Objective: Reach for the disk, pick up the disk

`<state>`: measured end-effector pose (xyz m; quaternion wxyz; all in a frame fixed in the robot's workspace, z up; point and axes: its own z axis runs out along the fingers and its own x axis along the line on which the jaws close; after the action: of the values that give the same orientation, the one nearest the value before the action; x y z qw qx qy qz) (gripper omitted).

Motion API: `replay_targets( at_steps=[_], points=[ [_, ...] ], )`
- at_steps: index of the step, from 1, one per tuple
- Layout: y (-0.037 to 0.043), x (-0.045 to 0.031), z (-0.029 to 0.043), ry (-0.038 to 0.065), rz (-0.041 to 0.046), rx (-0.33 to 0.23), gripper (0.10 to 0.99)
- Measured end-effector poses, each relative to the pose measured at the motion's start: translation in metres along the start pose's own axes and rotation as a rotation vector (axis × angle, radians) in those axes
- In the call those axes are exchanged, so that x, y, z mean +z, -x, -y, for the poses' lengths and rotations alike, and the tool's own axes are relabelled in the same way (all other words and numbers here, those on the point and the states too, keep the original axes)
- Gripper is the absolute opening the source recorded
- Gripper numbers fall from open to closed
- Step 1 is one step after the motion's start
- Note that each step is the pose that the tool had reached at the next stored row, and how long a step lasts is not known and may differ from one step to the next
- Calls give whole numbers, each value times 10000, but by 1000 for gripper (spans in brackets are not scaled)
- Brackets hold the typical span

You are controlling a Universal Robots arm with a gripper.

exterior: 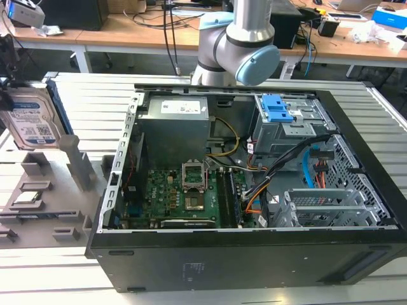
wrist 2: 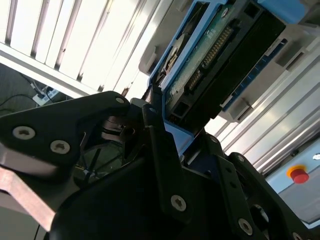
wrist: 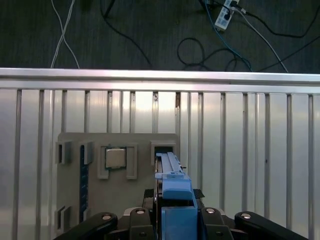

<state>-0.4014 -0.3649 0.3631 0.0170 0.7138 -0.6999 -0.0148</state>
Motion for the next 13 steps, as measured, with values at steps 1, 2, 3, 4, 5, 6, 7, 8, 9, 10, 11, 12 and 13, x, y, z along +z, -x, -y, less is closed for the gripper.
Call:
replay_targets(
  at_steps=[1, 2, 3, 4, 5, 6, 7, 8, 9, 10, 11, 12, 13],
  points=[
    [0, -19, -1, 0, 0, 0, 369],
    [0, -27, -1, 1, 0, 0, 369],
    [0, -35, -1, 1, 0, 0, 369],
    [0, -45, -2, 0, 0, 0, 369],
    [0, -54, -2, 1, 0, -1, 369],
    [1, -67, -3, 1, -1, 0, 369],
    [1, -76, -3, 1, 0, 0, 369],
    [1, -84, -3, 1, 0, 0, 369],
    [1, -94, -3, 0, 0, 0, 369],
    [1, -103, -3, 1, 0, 0, 369],
    [1, -121, -4, 0, 0, 0, 369],
    [1, -133, -5, 1, 0, 0, 369],
    [1, -151, -5, 0, 0, 0, 369]
  ],
)
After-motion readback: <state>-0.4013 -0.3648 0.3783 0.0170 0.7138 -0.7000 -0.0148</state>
